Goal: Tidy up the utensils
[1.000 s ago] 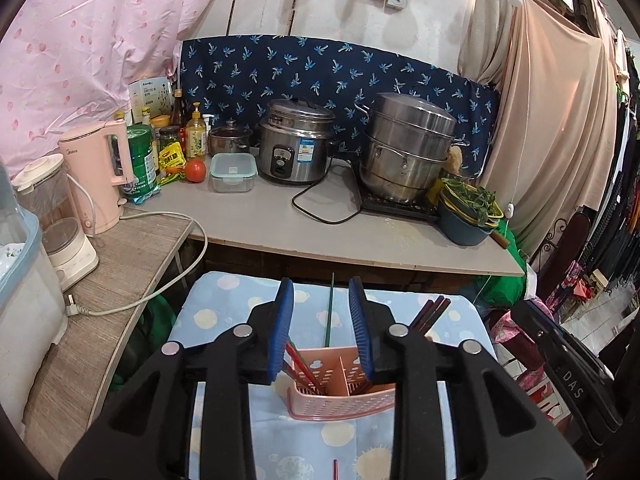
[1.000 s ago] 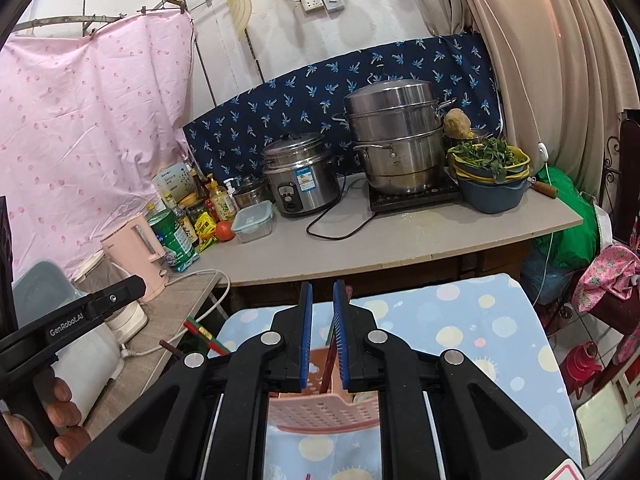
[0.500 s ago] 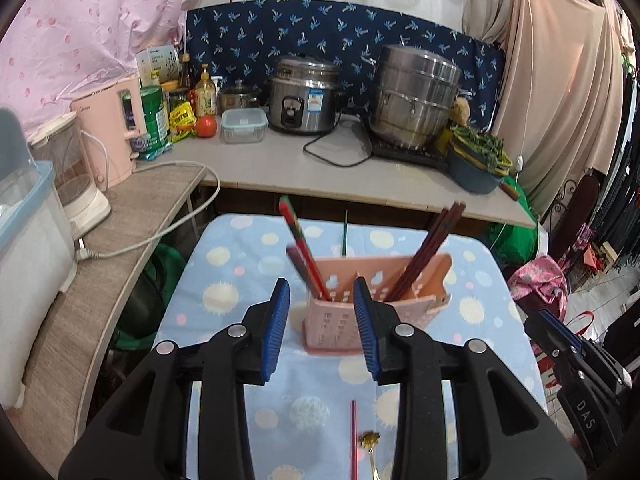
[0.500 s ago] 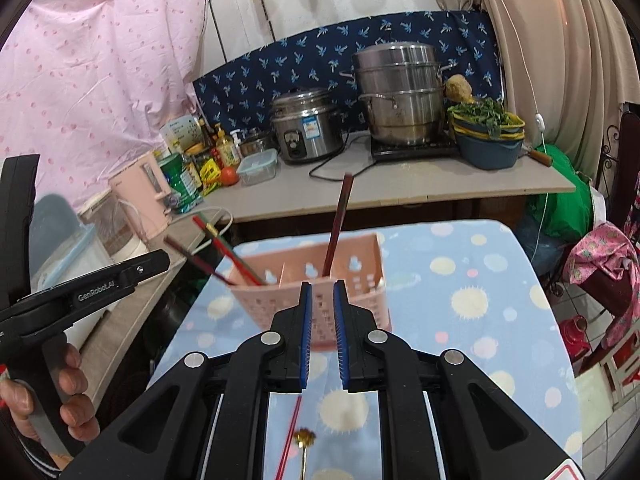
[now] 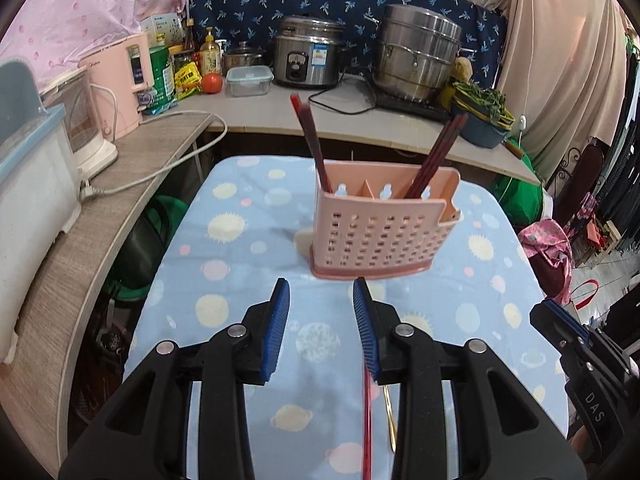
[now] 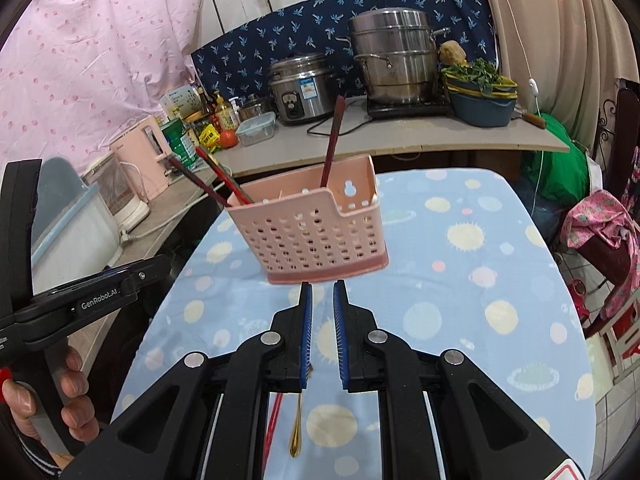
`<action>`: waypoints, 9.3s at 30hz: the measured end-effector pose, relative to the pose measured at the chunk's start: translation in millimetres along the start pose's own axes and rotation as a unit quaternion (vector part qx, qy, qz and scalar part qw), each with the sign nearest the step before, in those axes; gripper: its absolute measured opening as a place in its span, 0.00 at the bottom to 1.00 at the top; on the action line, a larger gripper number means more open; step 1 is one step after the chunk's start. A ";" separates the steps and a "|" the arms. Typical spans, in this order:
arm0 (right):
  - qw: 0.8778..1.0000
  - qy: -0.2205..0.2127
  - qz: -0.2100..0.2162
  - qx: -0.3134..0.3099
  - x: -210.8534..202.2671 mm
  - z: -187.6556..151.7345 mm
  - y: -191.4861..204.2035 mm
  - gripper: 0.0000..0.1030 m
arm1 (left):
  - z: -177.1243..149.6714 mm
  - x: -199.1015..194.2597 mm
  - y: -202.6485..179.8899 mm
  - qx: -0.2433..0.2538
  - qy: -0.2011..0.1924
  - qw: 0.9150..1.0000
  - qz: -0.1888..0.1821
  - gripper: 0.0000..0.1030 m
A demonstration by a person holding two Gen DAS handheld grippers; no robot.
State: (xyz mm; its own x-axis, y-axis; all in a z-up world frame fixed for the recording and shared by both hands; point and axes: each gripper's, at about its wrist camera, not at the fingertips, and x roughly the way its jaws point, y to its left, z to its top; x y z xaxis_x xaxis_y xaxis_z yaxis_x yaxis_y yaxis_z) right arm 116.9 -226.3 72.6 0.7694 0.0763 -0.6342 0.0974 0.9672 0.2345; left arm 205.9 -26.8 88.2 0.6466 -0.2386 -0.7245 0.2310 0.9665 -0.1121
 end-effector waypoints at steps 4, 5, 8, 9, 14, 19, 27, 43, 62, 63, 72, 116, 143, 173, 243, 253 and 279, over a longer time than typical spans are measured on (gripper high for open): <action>1.000 0.016 -0.003 0.006 0.6 -19.3 -4.0 0.12 | -19.5 1.3 3.4 -0.003 0.017 1.000 -0.001 0.31; 1.000 0.020 -0.004 0.007 0.7 -24.3 -5.0 0.12 | -23.7 1.2 2.9 -0.004 0.020 1.000 -0.001 0.31; 0.999 0.030 -0.006 0.008 0.8 -34.8 -7.2 0.12 | -37.2 1.9 3.9 -0.004 0.032 0.999 -0.003 0.31; 0.999 0.033 -0.009 0.007 0.7 -39.1 -7.9 0.12 | -41.4 2.3 3.7 -0.003 0.035 0.999 -0.003 0.31; 0.999 0.048 -0.014 0.006 1.6 -60.5 -9.0 0.12 | -69.2 4.9 3.0 0.001 0.054 0.999 -0.002 0.34; 0.998 0.067 -0.017 0.005 6.7 -81.6 -8.7 0.12 | -97.5 12.1 2.0 0.008 0.083 0.996 -0.004 0.36; 0.995 0.099 -0.009 -0.004 22.2 -110.2 1.1 0.12 | -135.8 23.4 1.9 0.011 0.125 0.992 -0.004 0.40; 0.989 0.143 -0.007 -0.037 63.9 -139.4 22.8 0.37 | -171.9 31.0 11.5 0.006 0.156 0.988 0.013 0.58; 0.988 0.129 -0.045 -0.069 52.7 -151.6 8.6 0.10 | -191.2 27.6 -13.5 0.037 0.166 0.985 -0.022 0.63; 0.989 0.129 -0.044 -0.061 49.9 -151.5 4.7 0.10 | -191.7 27.5 -16.5 0.041 0.166 0.985 -0.024 0.63; 0.992 0.118 -0.037 -0.017 28.6 -144.8 -19.1 0.10 | -201.4 35.3 -39.5 0.074 0.172 0.981 -0.039 0.53; 0.999 -0.028 0.029 0.021 -38.8 4.2 -20.3 0.02 | 2.5 -63.8 -22.8 0.018 -0.034 0.997 -0.071 0.07; 0.996 -0.012 0.074 0.041 73.6 125.2 3.2 0.02 | 181.8 -58.8 -23.4 0.006 -0.173 0.984 -0.043 0.07; 0.998 0.004 0.028 0.050 97.4 110.7 -18.8 0.21 | 140.3 2.7 -9.4 -0.012 -0.123 0.992 -0.011 0.43; 0.990 0.030 -0.114 0.074 158.5 99.2 -125.8 0.21 | 34.7 154.4 -9.0 0.015 0.036 0.999 -0.002 0.67; 0.989 -0.033 -0.095 0.107 106.3 88.1 -125.0 0.42 | 46.9 187.1 -9.7 0.032 0.042 0.999 0.003 0.67; 0.996 0.060 -0.019 -0.064 133.9 6.2 15.5 0.22 | 29.3 200.3 48.7 -0.024 0.043 0.999 0.015 0.58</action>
State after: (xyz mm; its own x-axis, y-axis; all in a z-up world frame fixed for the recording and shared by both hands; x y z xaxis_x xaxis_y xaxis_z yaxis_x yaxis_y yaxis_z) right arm 225.3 -202.6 -4.1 0.6842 0.0596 -0.7268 0.0379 0.9924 0.1170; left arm 368.0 -30.2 -42.4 0.5869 -0.2024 -0.7840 0.1756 0.9770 -0.1208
